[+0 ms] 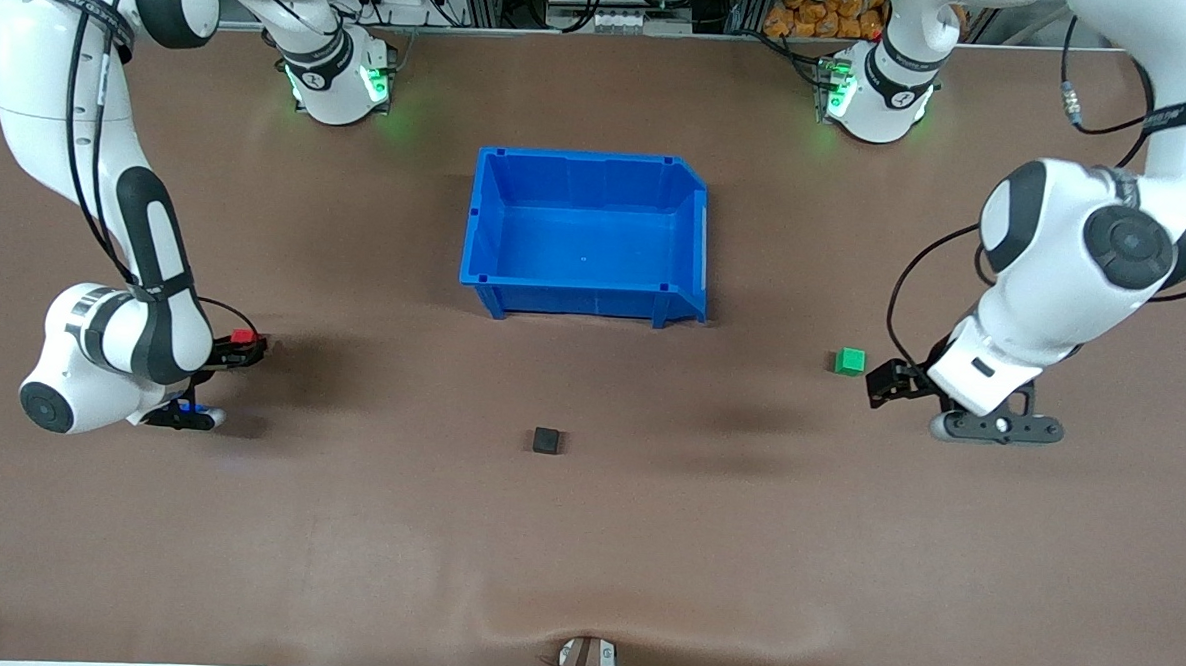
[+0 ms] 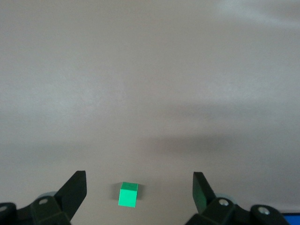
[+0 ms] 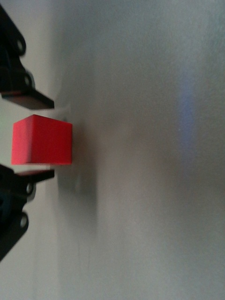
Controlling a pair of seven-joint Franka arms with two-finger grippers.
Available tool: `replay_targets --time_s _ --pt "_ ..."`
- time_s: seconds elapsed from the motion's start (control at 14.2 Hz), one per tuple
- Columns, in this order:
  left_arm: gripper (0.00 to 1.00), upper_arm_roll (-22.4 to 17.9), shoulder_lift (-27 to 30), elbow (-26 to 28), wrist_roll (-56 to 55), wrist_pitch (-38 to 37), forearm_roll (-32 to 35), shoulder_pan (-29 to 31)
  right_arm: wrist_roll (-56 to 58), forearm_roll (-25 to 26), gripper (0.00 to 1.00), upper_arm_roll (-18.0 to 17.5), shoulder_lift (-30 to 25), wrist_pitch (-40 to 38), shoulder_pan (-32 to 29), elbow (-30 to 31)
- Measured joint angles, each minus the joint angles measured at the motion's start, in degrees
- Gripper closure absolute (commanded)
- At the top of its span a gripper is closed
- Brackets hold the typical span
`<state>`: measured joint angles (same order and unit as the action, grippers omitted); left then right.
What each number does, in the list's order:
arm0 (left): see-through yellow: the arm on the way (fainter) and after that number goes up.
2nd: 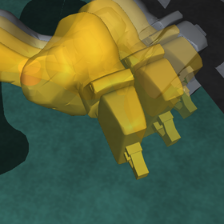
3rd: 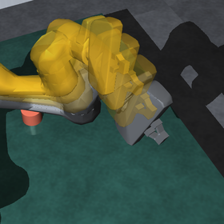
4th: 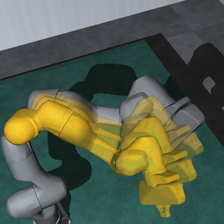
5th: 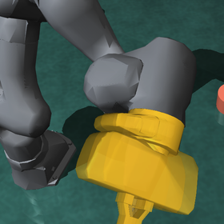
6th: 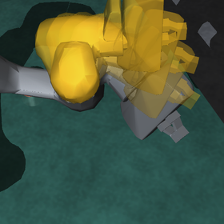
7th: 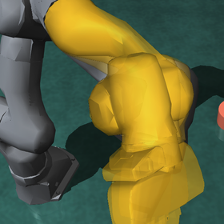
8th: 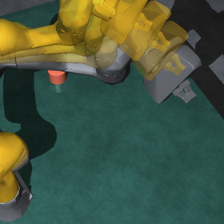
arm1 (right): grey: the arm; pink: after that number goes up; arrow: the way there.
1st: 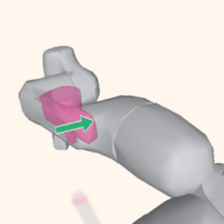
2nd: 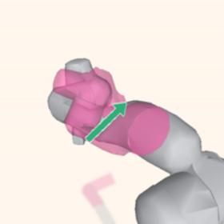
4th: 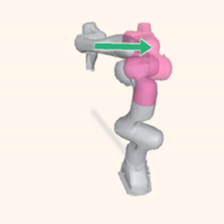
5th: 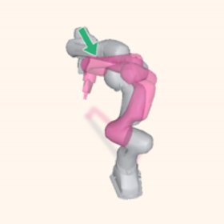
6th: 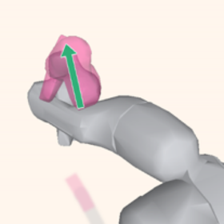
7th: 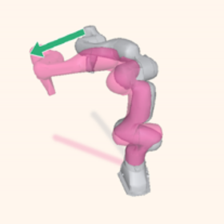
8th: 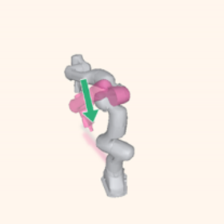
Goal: Attach green and red cubes to black cube
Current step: 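Grasp the red cube with the right gripper while the left gripper grasps the green cube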
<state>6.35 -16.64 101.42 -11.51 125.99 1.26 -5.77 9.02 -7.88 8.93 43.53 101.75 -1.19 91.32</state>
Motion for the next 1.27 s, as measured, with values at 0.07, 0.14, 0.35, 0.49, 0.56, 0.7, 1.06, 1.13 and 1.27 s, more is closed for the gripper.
replay_targets --time_s 0.07,0.14,0.35,0.49,0.56,0.7,1.06,1.13,1.27 --pt "0.0 0.0 -0.9 0.0 0.0 0.0 0.3 0.0 -2.7 0.0 1.0 -0.1 0.0 0.0 0.1 -0.1" --pt "0.0 -0.1 -1.6 0.0 0.0 0.0 0.8 0.1 -5.9 -0.1 1.0 -0.2 0.0 0.0 0.3 -0.3" --pt "0.0 -0.2 -3.1 0.0 1.4 -0.2 2.3 0.4 -18.1 -1.7 1.0 -0.6 -0.2 -1.0 1.8 -3.3" --pt "0.0 -0.3 -3.8 0.5 3.3 -0.4 2.4 0.7 -28.9 -7.8 1.0 -1.0 -0.7 -5.5 3.1 -7.0" --pt "0.0 -0.3 -4.0 1.0 3.6 -0.4 2.4 0.7 -35.3 -11.7 1.0 -1.2 -1.1 -7.5 4.0 -8.6" --pt "0.0 -0.2 -4.2 2.6 3.6 -0.6 2.4 0.7 -49.1 -19.6 1.0 -1.5 -1.5 -8.6 7.2 -10.6" --pt "0.0 -0.2 -4.4 6.8 2.4 -2.7 2.4 1.0 -78.9 -28.9 1.0 -1.8 -1.2 6.4 18.5 -10.8" --pt "0.0 -0.2 -4.5 7.6 2.4 -2.7 2.4 1.3 -83.7 -29.5 1.0 -1.8 -1.0 10.5 20.2 -10.6" --pt "0.0 -0.2 -4.5 8.5 2.4 -2.7 2.4 1.7 -91.9 -30.1 1.0 -1.8 -0.4 18.2 23.1 -10.2"
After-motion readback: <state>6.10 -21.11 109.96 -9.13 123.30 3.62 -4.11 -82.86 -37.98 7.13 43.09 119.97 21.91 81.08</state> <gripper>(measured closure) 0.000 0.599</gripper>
